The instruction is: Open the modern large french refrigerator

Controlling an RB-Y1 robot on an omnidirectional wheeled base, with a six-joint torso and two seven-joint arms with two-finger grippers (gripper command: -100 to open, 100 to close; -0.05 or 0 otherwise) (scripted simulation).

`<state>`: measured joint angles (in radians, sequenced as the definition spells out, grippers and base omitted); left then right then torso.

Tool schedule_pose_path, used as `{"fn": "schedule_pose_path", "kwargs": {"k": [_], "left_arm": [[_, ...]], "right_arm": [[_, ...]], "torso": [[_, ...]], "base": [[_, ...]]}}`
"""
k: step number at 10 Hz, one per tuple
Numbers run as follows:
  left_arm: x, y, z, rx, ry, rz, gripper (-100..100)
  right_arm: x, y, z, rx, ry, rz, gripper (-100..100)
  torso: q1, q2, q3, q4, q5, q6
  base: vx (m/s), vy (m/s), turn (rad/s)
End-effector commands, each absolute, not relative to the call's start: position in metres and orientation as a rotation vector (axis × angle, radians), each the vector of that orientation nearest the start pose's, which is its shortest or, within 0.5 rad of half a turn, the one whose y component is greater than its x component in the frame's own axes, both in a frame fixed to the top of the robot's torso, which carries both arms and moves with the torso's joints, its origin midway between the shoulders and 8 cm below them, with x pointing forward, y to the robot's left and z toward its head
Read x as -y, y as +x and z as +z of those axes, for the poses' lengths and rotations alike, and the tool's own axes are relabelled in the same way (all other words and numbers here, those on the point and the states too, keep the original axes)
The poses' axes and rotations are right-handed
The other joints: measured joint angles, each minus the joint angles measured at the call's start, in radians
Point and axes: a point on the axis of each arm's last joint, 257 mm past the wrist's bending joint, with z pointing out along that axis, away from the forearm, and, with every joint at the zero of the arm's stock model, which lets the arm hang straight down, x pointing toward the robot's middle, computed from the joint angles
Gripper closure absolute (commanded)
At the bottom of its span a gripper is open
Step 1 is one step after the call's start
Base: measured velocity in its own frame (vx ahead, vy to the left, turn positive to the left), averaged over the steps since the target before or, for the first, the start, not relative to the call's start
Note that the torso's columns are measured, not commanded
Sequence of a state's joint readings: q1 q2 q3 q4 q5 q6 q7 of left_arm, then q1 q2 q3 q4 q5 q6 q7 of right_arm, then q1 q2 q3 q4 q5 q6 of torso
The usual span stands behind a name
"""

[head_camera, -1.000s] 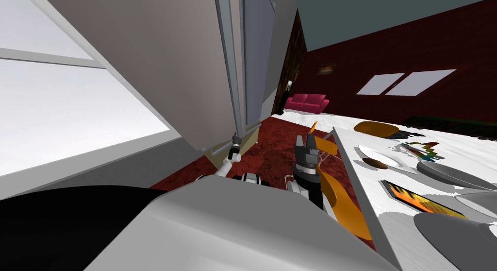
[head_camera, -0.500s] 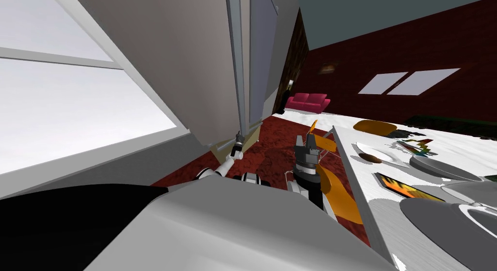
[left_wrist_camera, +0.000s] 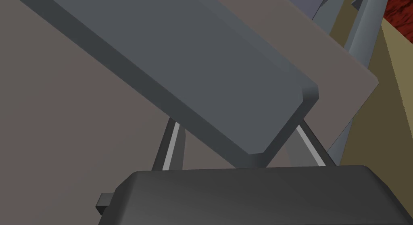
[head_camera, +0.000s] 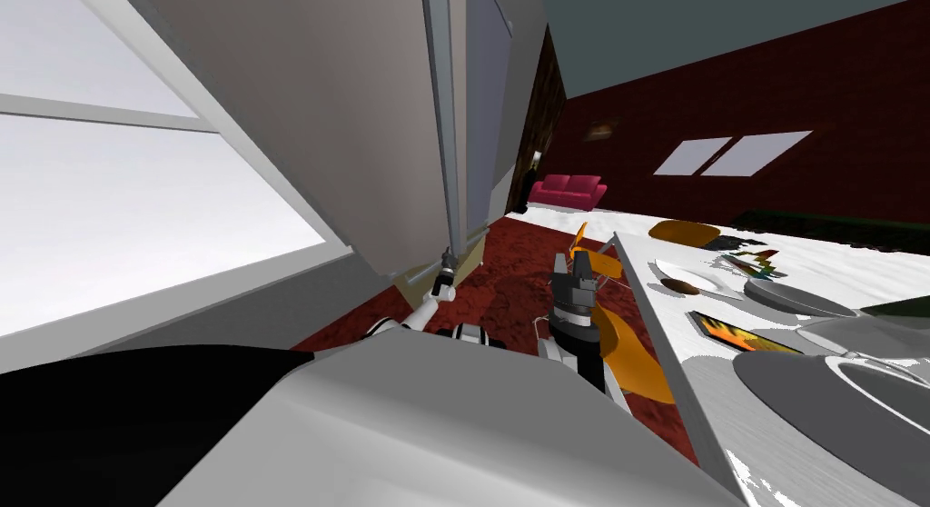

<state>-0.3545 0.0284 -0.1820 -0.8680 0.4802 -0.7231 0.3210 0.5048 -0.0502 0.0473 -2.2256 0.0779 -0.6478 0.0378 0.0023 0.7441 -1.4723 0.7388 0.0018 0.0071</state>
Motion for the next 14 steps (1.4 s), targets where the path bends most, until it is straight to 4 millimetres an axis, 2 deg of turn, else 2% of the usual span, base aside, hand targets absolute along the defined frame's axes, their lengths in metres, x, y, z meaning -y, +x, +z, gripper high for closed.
{"fn": "schedule_pose_path", "kwargs": {"k": [1, 2, 3, 4, 6, 7, 8, 9, 10, 11, 12, 13, 14], "left_arm": [[-0.140, 0.572, -0.213, -0.673, -1.361, -1.890, 100], [-0.140, 0.572, -0.212, -0.677, -1.356, -1.884, 100], [-0.131, 0.562, -0.220, -0.689, -1.367, -1.879, 100], [-0.130, 0.562, -0.211, -0.680, -1.349, -1.888, 100], [-0.113, 0.542, -0.218, -0.681, -1.366, -1.891, 100], [-0.110, 0.542, -0.213, -0.687, -1.347, -1.889, 100], [-0.109, 0.542, -0.208, -0.679, -1.340, -1.897, 100], [-0.100, 0.531, -0.213, -0.688, -1.349, -1.892, 100], [-0.100, 0.532, -0.206, -0.677, -1.339, -1.903, 100], [-0.090, 0.521, -0.207, -0.679, -1.346, -1.902, 100], [-0.090, 0.521, -0.204, -0.673, -1.341, -1.908, 100], [-0.081, 0.510, -0.210, -0.684, -1.359, -1.899, 100], [-0.081, 0.510, -0.201, -0.667, -1.345, -1.914, 100]], "right_arm": [[0.245, 0.332, 0.023, -0.649, 0.490, 1.294, 0], [0.245, 0.332, 0.023, -0.649, 0.490, 1.294, 0], [0.245, 0.332, 0.023, -0.649, 0.490, 1.294, 0], [0.245, 0.332, 0.023, -0.649, 0.490, 1.294, 0], [0.245, 0.332, 0.023, -0.649, 0.490, 1.294, 0], [0.245, 0.332, 0.023, -0.649, 0.490, 1.294, 0], [0.245, 0.332, 0.023, -0.649, 0.490, 1.294, 0], [0.245, 0.332, 0.023, -0.649, 0.490, 1.294, 0], [0.245, 0.332, 0.023, -0.649, 0.490, 1.294, 0], [0.245, 0.332, 0.023, -0.649, 0.490, 1.294, 0], [0.245, 0.332, 0.023, -0.649, 0.490, 1.294, 0], [0.245, 0.332, 0.023, -0.649, 0.490, 1.294, 0], [0.245, 0.332, 0.023, -0.649, 0.490, 1.294, 0]], "torso": [[-0.004, -0.002, -0.001, 0.001, -0.002, -0.005], [-0.006, -0.002, -0.002, 0.002, -0.003, -0.005], [-0.007, -0.005, -0.003, 0.003, -0.004, -0.008], [-0.007, -0.005, -0.003, 0.000, -0.003, -0.004], [-0.006, -0.003, -0.002, 0.003, -0.003, -0.003], [-0.003, -0.002, -0.001, 0.001, -0.001, 0.000], [-0.005, -0.003, -0.002, 0.003, -0.003, -0.007], [-0.008, -0.004, -0.003, 0.005, -0.005, -0.011], [-0.008, -0.002, -0.001, 0.004, -0.004, -0.004], [-0.007, 0.000, 0.000, 0.005, -0.004, -0.005], [-0.005, 0.002, 0.001, 0.004, -0.002, -0.003], [-0.005, 0.002, 0.001, 0.006, -0.003, -0.006], [-0.005, 0.002, 0.001, 0.005, -0.003, -0.004]], "base": [[-0.083, 0.170, -0.251], [-0.059, 0.123, -0.123], [-0.047, 0.117, -0.213], [-0.050, 0.113, -0.133], [-0.068, 0.189, -0.296], [-0.077, 0.193, -0.177], [-0.036, 0.047, 0.000], [-0.041, 0.056, -0.174], [-0.042, 0.083, -0.114], [-0.067, 0.143, -0.208], [-0.076, 0.130, -0.158], [-0.077, 0.134, -0.248], [-0.076, 0.114, -0.145]]}}
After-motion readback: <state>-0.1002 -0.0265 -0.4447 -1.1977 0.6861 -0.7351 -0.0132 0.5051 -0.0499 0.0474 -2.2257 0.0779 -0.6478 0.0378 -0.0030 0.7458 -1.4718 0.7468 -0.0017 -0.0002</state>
